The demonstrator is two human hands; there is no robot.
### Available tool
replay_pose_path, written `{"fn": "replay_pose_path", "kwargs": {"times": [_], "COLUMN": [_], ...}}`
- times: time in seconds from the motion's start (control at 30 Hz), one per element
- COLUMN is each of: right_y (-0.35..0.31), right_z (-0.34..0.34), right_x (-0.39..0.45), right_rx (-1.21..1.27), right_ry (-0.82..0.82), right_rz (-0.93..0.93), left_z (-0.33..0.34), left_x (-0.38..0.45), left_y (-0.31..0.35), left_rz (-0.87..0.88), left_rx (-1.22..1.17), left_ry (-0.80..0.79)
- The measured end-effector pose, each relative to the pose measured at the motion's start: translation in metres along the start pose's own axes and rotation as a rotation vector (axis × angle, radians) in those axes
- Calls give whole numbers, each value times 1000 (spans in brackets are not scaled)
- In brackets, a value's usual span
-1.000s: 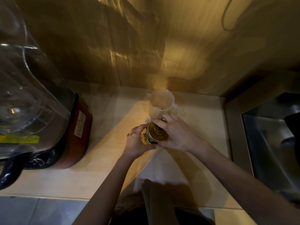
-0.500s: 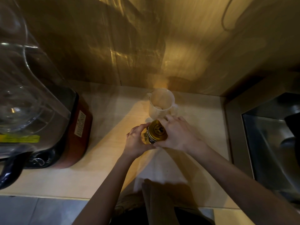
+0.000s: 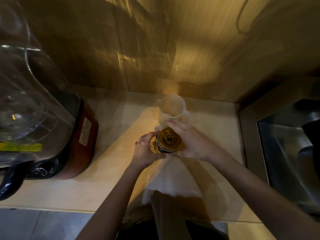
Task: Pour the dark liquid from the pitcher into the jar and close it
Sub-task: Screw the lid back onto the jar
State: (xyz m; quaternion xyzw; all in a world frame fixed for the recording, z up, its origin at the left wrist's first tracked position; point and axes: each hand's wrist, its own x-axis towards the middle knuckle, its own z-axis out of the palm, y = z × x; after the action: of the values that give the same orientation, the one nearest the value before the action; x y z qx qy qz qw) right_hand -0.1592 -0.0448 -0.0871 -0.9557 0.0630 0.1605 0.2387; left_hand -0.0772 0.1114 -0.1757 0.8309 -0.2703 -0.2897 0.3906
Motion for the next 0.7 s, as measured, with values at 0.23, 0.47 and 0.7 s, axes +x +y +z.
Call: {"fn": "replay_pose_path", "kwargs": {"times": [0.23, 0.47, 0.7], "right_y": [-6, -3, -1], "right_z": [-5, -2, -8], "right_x": [-3, 3, 3], "right_rx": [-74, 6, -234], "right_ry": [138, -19, 183], "right_rz": [201, 25, 155], "left_z": [-1, 0, -1], "left_x": [2, 3, 4], "left_y": [-3, -3, -4], "left_rz": [6, 7, 26], "left_rx": [16, 36, 56], "left_ry": [-32, -29, -38]}}
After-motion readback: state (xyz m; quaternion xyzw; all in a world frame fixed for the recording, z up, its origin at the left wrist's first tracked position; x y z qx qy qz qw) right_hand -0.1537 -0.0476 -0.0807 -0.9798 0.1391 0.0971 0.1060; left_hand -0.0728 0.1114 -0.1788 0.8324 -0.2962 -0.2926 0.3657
